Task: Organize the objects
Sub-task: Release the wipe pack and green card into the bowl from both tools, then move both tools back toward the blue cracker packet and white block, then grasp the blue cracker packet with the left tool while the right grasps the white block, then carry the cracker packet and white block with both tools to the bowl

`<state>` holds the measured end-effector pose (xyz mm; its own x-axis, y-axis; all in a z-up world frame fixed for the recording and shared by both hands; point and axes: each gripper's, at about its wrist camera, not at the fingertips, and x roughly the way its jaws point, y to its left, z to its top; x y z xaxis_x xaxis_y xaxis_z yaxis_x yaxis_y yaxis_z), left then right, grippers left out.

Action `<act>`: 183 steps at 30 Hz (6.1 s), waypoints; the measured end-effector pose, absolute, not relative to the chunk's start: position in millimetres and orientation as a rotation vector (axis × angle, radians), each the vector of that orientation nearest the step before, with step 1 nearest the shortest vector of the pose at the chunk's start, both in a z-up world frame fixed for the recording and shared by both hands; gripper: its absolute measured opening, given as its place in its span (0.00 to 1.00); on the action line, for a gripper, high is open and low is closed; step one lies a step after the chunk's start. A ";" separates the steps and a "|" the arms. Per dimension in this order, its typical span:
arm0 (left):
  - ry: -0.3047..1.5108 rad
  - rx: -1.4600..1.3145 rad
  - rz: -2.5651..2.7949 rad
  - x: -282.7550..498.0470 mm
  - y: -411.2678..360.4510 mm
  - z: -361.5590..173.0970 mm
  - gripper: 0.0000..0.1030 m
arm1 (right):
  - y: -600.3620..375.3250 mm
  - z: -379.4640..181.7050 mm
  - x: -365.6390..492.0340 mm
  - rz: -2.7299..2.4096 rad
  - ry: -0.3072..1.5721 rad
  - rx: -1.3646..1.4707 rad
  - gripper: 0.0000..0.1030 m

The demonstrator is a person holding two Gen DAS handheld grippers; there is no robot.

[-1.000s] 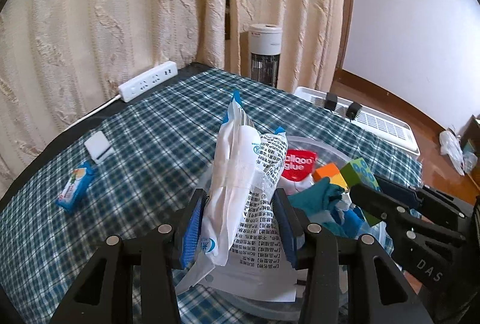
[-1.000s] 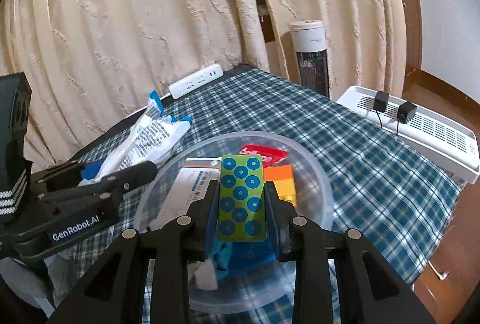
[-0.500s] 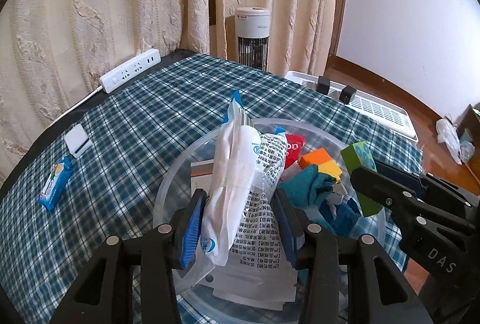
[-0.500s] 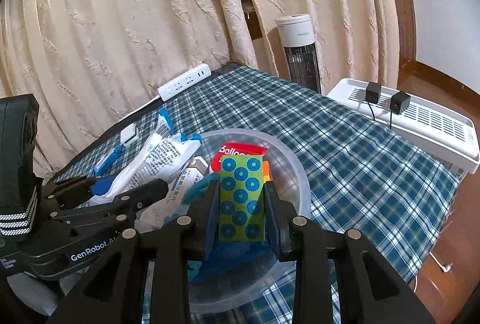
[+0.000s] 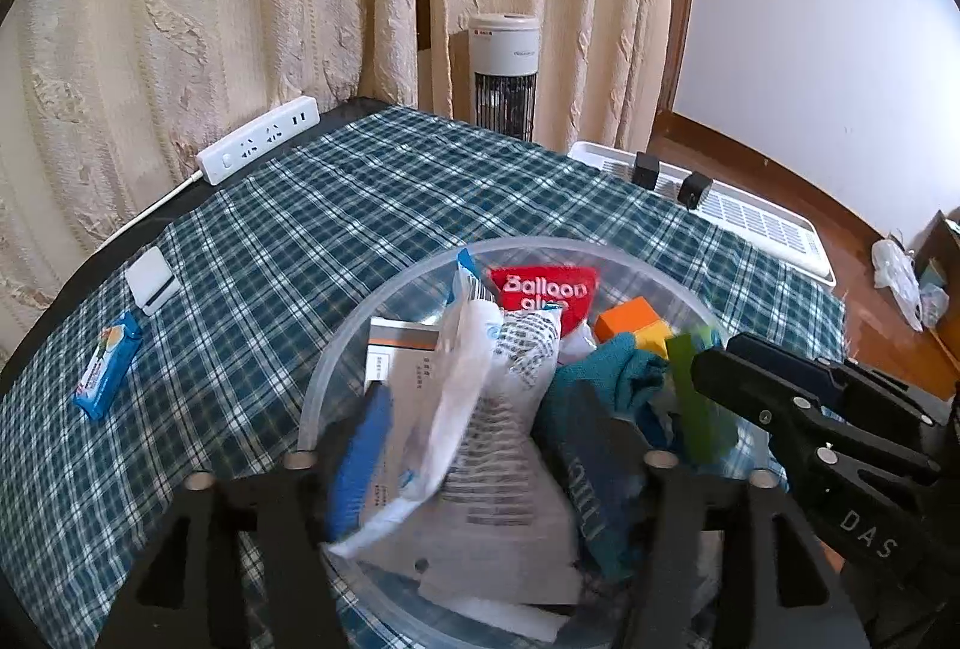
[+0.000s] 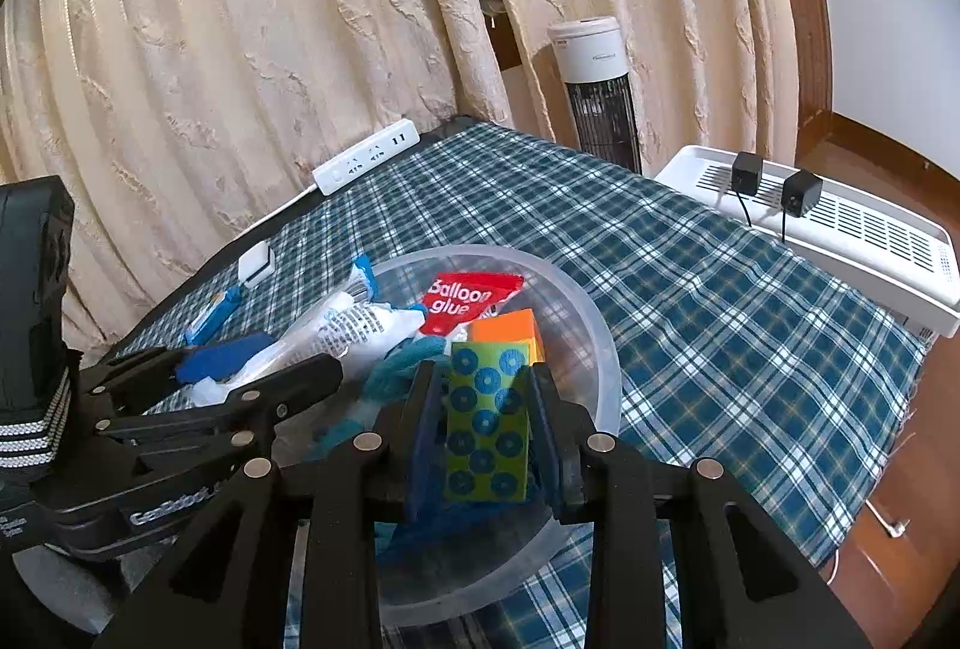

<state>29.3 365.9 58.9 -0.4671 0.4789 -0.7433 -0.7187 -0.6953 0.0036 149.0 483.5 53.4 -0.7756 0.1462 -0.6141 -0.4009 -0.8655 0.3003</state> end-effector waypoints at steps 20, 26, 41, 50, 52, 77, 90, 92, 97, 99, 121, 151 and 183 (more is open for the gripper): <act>0.356 -0.974 2.247 12.2 339.1 63.2 0.98 | 473.2 64.8 142.0 2.646 0.600 -0.817 0.55; 0.338 -0.986 2.292 -0.5 322.3 61.8 1.00 | 466.9 69.2 135.0 2.661 0.604 -0.799 0.63; 0.272 -1.038 2.425 -49.5 269.5 54.9 1.00 | 441.2 86.0 105.9 2.735 0.591 -0.778 0.70; 0.221 -1.119 2.544 -102.8 223.9 44.1 1.00 | 418.9 94.1 78.8 2.799 0.572 -0.793 0.72; 0.230 -1.135 2.567 -114.2 216.2 40.9 1.00 | 414.5 95.3 72.9 2.810 0.567 -0.800 0.74; 0.148 -1.281 2.547 -190.2 171.7 0.8 0.86 | 360.8 97.9 -19.2 2.912 0.430 -1.061 0.75; 0.136 -1.265 2.513 -189.0 171.7 0.0 0.51 | 348.4 105.2 -80.6 2.888 0.397 -1.208 0.75; 0.119 -1.272 2.511 -188.8 169.6 0.5 0.50 | 347.0 101.0 -98.5 2.867 0.404 -1.258 0.75; 0.107 -1.251 2.548 -187.5 162.1 7.7 0.50 | 345.5 87.0 -140.9 2.805 0.398 -1.359 0.75; 0.104 -1.245 2.562 -187.5 159.1 10.2 0.50 | 346.3 80.8 -158.2 2.781 0.417 -1.402 0.75; 0.080 -1.307 2.602 -195.8 146.9 5.3 0.50 | 319.8 34.7 -264.7 2.734 0.296 -1.604 0.74; 0.051 -1.237 2.601 -188.2 148.4 30.4 0.50 | 325.7 79.8 -207.5 2.802 0.230 -1.482 0.45; -0.008 -1.276 2.571 -209.3 139.9 6.5 0.57 | 443.7 90.5 48.1 2.721 0.682 -1.063 0.45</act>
